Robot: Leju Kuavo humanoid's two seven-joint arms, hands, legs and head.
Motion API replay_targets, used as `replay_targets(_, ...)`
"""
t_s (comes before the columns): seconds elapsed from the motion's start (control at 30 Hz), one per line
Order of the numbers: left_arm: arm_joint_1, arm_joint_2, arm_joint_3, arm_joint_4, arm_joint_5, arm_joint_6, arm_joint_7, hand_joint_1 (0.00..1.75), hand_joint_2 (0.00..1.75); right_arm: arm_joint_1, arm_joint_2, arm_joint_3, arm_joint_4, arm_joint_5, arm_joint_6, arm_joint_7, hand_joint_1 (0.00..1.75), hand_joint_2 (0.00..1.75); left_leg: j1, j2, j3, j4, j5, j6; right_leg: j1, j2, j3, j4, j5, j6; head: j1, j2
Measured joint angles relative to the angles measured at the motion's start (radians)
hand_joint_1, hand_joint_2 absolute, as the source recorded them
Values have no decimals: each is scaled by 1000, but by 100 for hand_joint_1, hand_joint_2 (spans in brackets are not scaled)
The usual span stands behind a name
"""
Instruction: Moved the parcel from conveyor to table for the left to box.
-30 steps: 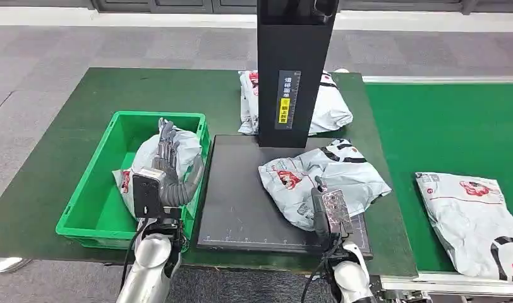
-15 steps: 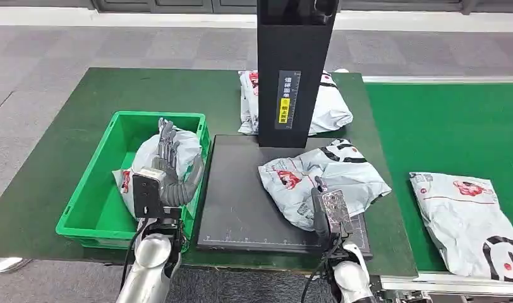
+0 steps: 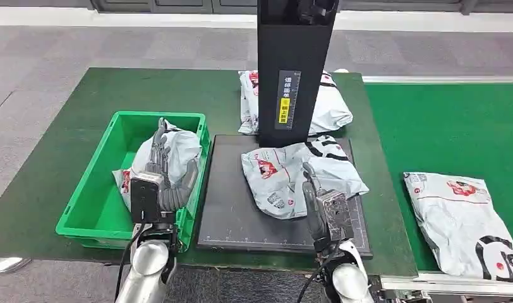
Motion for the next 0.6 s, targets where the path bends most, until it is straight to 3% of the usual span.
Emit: replay_targets(0.6, 7, 5, -3, -2, -98, -21, 13, 0, 175, 4, -11, 18, -24, -10, -1, -12, 0, 0, 0, 0, 0, 0, 0, 0, 0, 0, 0, 0, 0, 0, 0, 0)
